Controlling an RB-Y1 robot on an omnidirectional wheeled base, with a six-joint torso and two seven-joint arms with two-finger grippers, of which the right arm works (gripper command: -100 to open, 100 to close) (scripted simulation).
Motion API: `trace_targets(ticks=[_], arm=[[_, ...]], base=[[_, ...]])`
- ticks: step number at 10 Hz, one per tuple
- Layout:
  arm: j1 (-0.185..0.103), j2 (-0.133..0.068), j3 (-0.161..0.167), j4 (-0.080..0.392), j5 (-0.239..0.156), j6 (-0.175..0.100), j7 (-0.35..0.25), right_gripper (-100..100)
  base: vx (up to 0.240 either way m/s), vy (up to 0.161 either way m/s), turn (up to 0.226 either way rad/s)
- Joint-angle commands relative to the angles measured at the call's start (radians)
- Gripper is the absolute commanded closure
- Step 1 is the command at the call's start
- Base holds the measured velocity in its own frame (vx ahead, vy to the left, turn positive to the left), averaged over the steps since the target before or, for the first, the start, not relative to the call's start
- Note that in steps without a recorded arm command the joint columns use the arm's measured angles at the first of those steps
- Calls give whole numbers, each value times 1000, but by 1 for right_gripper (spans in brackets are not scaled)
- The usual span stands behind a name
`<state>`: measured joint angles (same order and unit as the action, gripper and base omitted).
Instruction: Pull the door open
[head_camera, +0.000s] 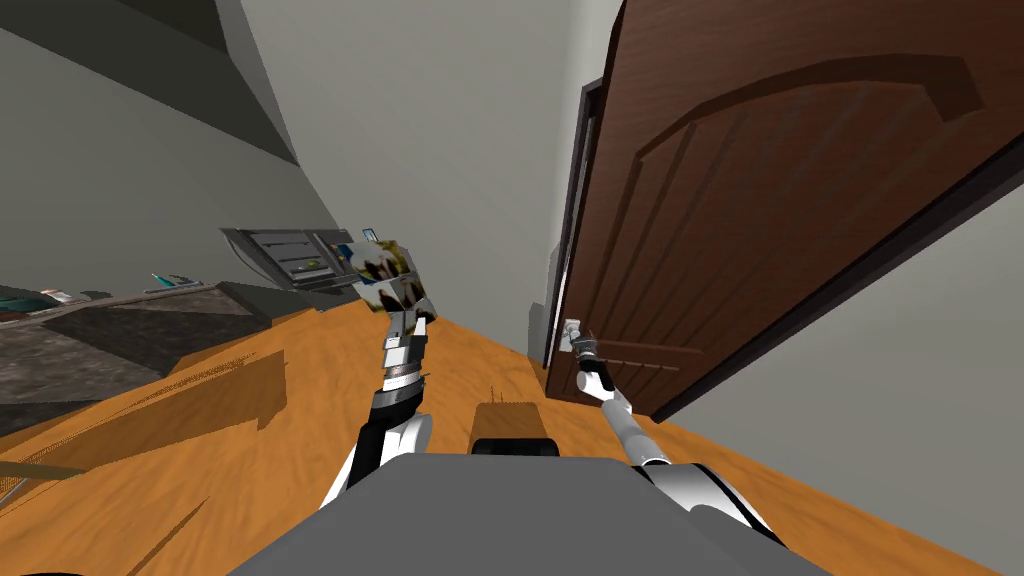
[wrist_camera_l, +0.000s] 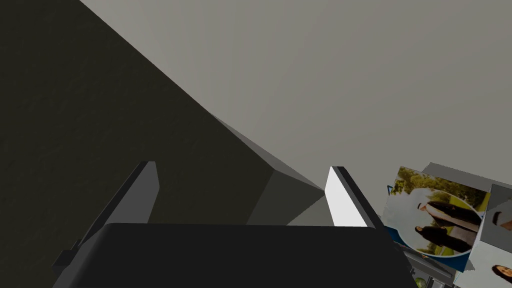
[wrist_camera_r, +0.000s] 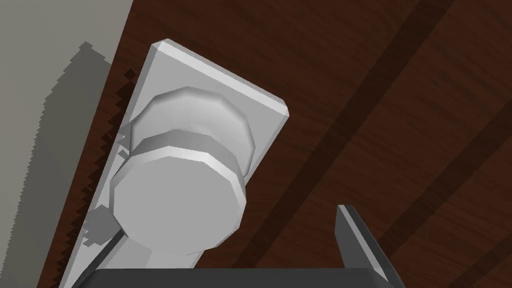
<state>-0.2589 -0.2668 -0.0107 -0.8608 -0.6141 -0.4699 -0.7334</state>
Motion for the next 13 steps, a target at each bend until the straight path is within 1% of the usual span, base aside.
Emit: trace_targets(ticks=[1, 6, 11, 12, 13], arm=[[-15, 22, 15, -5, -23, -3, -38, -100], [-12, 68, 25, -47, -113, 11, -145, -100], [-9, 107, 34, -83, -190, 24, -237, -100], [-8, 112, 35, -88, -200, 25, -249, -100], [-5, 110, 30, -95, -194, 30, -233, -100]], base=[[-91, -11, 113], [-94, -17, 11], [-99, -24, 10], [-87, -25, 9], [-36, -11, 3]])
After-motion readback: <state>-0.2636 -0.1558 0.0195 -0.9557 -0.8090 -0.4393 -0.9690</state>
